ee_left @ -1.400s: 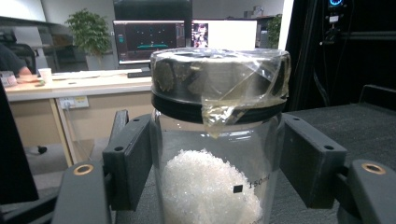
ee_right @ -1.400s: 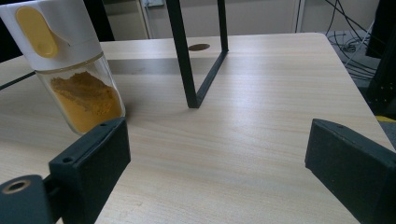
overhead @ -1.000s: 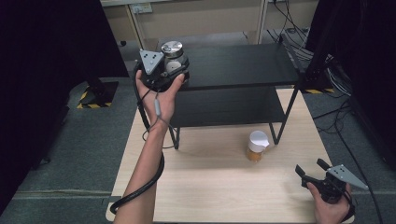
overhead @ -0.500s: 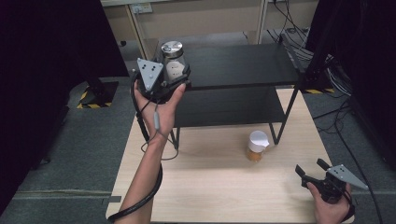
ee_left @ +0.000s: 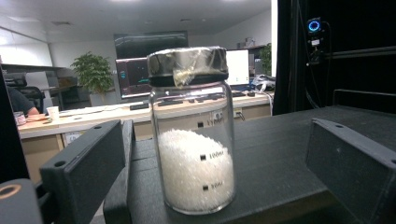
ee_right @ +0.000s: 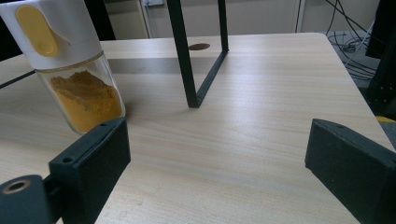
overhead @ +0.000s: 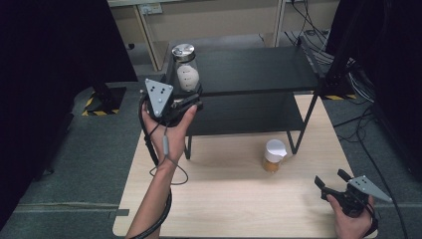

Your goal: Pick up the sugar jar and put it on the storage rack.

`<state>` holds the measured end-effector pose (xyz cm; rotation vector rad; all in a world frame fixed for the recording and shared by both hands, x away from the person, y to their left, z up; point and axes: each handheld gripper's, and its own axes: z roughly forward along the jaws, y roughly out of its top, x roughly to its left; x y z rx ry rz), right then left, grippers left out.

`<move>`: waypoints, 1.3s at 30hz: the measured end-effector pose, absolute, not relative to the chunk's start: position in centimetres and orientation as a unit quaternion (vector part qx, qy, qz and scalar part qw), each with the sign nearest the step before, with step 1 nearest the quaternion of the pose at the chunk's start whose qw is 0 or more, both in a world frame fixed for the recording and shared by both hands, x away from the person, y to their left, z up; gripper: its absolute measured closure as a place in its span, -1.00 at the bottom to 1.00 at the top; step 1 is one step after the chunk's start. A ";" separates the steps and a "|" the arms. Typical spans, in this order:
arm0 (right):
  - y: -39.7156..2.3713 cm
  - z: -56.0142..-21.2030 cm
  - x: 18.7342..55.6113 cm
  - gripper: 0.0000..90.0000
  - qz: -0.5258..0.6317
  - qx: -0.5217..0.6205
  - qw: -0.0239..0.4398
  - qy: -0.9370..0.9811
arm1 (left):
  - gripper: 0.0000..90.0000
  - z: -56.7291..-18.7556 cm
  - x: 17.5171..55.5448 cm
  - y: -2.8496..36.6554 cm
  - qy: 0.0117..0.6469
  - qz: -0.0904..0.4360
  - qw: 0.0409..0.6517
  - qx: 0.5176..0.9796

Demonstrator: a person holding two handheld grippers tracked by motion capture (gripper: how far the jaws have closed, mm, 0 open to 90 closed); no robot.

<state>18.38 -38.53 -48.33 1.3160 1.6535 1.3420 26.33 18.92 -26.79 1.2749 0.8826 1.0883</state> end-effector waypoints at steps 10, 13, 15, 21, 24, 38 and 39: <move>-38.5 -48.3 18.4 -0.85 0.509 0.499 0.314 0.627 | -0.90 -28.8 24.9 19.3 0.366 0.469 0.585 0.551; -38.5 -48.3 18.4 -0.85 0.509 0.499 0.314 0.627 | -0.90 -30.0 24.4 19.3 0.360 0.471 0.588 0.551; -38.5 -48.3 18.4 -0.85 0.508 0.499 0.314 0.628 | -0.90 -30.8 24.1 19.4 0.353 0.473 0.589 0.552; -38.4 -48.3 18.4 -0.85 0.508 0.499 0.315 0.628 | -0.90 -32.3 23.6 19.5 0.344 0.467 0.589 0.563; -38.5 -48.3 18.4 -0.85 0.508 0.499 0.315 0.628 | -0.90 -32.9 23.4 19.6 0.342 0.465 0.591 0.563; -38.4 -48.3 18.4 -0.85 0.507 0.498 0.315 0.629 | -0.91 -37.3 21.7 20.2 0.345 0.454 0.602 0.559; -38.4 -48.3 18.4 -0.85 0.507 0.498 0.315 0.629 | -0.91 -37.6 21.6 20.2 0.345 0.452 0.602 0.560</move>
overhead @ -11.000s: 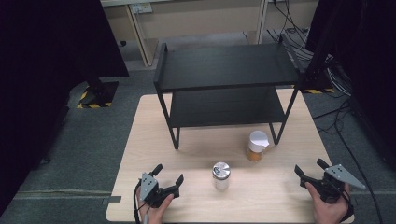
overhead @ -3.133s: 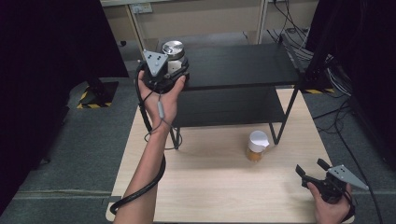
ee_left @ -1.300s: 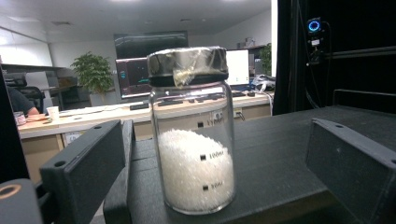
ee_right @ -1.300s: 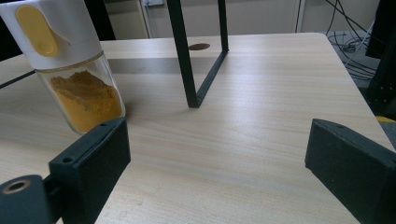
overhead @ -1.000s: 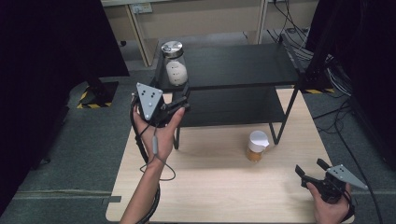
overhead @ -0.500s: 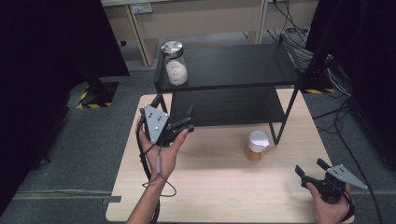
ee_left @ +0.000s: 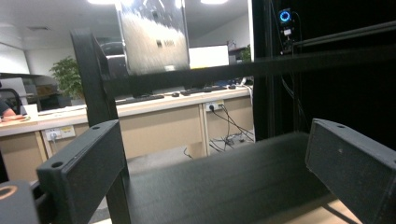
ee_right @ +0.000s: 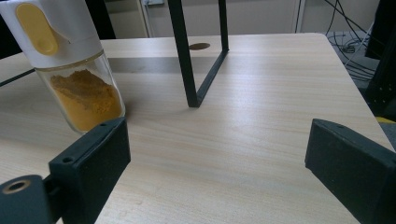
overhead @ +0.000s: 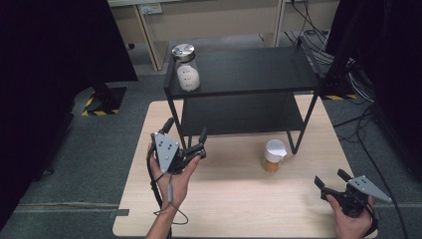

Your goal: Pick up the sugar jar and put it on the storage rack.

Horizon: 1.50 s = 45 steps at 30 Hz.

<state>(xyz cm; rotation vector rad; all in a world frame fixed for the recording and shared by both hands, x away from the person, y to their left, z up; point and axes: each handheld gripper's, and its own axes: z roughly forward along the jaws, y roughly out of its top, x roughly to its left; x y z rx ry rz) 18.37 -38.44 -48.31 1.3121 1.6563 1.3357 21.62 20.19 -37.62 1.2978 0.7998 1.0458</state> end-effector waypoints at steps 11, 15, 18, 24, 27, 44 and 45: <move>-38.5 -48.3 18.4 -0.85 0.508 0.498 0.315 0.628 | -0.92 -40.3 20.5 20.3 0.339 0.441 0.604 0.571; -38.5 -48.3 18.4 -0.85 0.508 0.498 0.315 0.629 | -0.92 -41.1 20.1 20.5 0.338 0.437 0.605 0.573; -38.5 -48.3 18.4 -0.85 0.508 0.498 0.315 0.628 | -0.92 -41.8 19.9 20.6 0.339 0.434 0.605 0.575; -38.5 -48.3 18.4 -0.85 0.507 0.498 0.315 0.629 | -0.92 -43.4 19.5 21.0 0.337 0.435 0.602 0.579; -38.4 -48.3 18.4 -0.85 0.507 0.498 0.315 0.629 | -0.92 -44.1 19.3 21.2 0.339 0.432 0.600 0.582; -38.5 -48.3 18.4 -0.85 0.507 0.497 0.315 0.629 | -0.92 -47.6 19.3 21.3 0.373 0.405 0.583 0.598; -38.4 -48.3 18.4 -0.85 0.507 0.498 0.315 0.629 | -0.92 -47.9 19.3 21.3 0.376 0.402 0.583 0.598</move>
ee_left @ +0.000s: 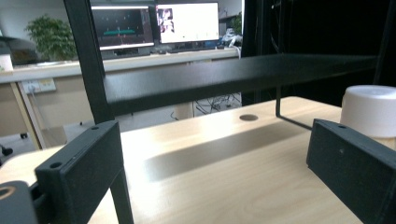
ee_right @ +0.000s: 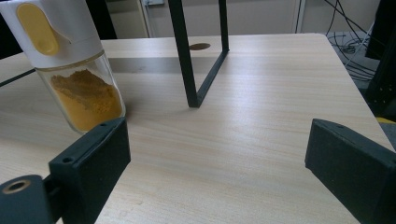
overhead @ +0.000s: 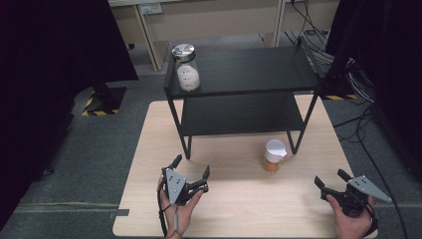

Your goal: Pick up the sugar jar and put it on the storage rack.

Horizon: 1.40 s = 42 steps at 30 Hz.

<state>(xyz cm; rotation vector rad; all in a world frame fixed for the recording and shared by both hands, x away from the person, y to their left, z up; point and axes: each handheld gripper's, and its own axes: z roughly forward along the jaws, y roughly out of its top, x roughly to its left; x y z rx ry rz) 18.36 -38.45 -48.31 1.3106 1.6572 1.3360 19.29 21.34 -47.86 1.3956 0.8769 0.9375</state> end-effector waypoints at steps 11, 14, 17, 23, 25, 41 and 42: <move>-38.4 -48.3 18.4 -0.85 0.507 0.497 0.315 0.630 | -0.92 -49.7 19.6 22.2 0.414 0.352 0.580 0.607; -38.4 -48.3 18.4 -0.85 0.506 0.497 0.315 0.630 | -0.92 -50.2 19.8 22.5 0.424 0.337 0.581 0.607; -38.5 -48.3 18.4 -0.85 0.507 0.497 0.314 0.630 | -0.92 -50.6 19.9 22.6 0.433 0.329 0.577 0.609; -38.6 -48.3 18.5 -0.85 0.509 0.498 0.312 0.629 | -0.92 -51.0 20.1 22.6 0.437 0.319 0.573 0.616; -38.6 -48.3 18.5 -0.85 0.509 0.498 0.311 0.629 | -0.92 -51.1 20.2 22.6 0.438 0.318 0.573 0.616; -38.6 -48.3 18.4 -0.85 0.509 0.498 0.312 0.629 | -0.91 -51.2 20.5 22.7 0.441 0.315 0.567 0.621; -38.6 -48.3 18.4 -0.85 0.509 0.498 0.312 0.629 | -0.91 -51.2 20.5 22.7 0.440 0.315 0.567 0.620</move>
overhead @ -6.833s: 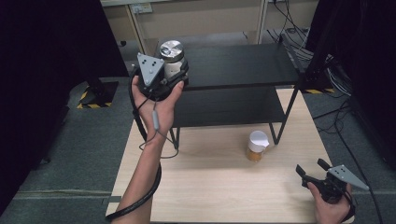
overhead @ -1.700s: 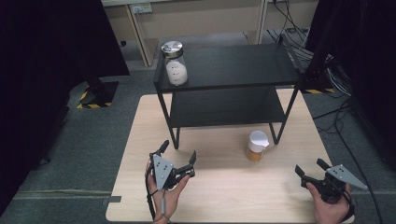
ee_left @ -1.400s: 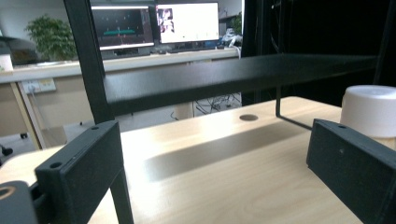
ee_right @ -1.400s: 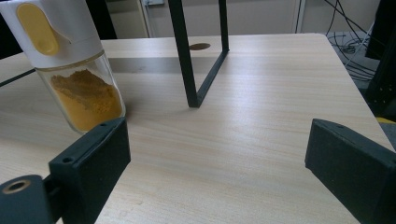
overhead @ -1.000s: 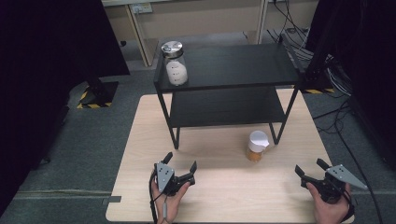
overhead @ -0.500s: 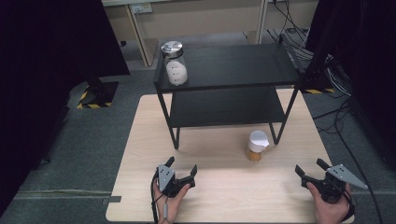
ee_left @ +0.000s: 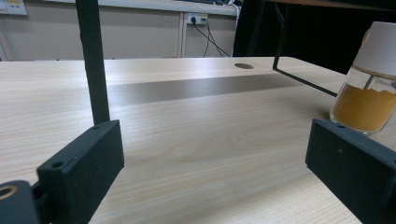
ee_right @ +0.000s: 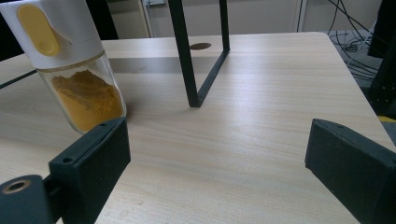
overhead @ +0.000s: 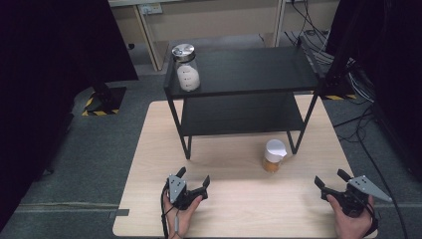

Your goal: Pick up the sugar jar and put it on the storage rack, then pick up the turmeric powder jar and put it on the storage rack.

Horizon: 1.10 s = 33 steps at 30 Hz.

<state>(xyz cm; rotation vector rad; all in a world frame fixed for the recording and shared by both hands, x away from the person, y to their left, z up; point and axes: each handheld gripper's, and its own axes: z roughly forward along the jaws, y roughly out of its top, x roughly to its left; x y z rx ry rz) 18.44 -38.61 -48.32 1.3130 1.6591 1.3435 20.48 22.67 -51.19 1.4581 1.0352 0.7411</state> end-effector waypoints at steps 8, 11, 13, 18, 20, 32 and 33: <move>-38.6 -48.3 18.4 -0.85 0.509 0.497 0.313 0.629 | -0.91 -51.3 20.4 22.7 0.439 0.316 0.569 0.620; -38.6 -48.3 18.5 -0.85 0.508 0.497 0.312 0.630 | -0.91 -51.3 20.4 22.7 0.438 0.317 0.568 0.621; -38.7 -48.3 18.5 -0.85 0.509 0.498 0.309 0.630 | -0.91 -51.2 20.4 22.6 0.438 0.316 0.568 0.621; -38.8 -48.3 18.6 -0.85 0.510 0.496 0.307 0.632 | -0.91 -51.2 20.4 22.5 0.436 0.317 0.567 0.623; -38.8 -48.3 18.5 -0.85 0.511 0.496 0.308 0.631 | -0.91 -51.2 20.4 22.5 0.436 0.317 0.567 0.623; -38.7 -48.5 18.6 -0.87 0.522 0.484 0.307 0.632 | -0.91 -51.2 20.4 22.6 0.437 0.315 0.568 0.622; -38.5 -48.4 18.7 -0.87 0.524 0.479 0.308 0.633 | -0.91 -51.2 20.4 22.5 0.437 0.315 0.568 0.622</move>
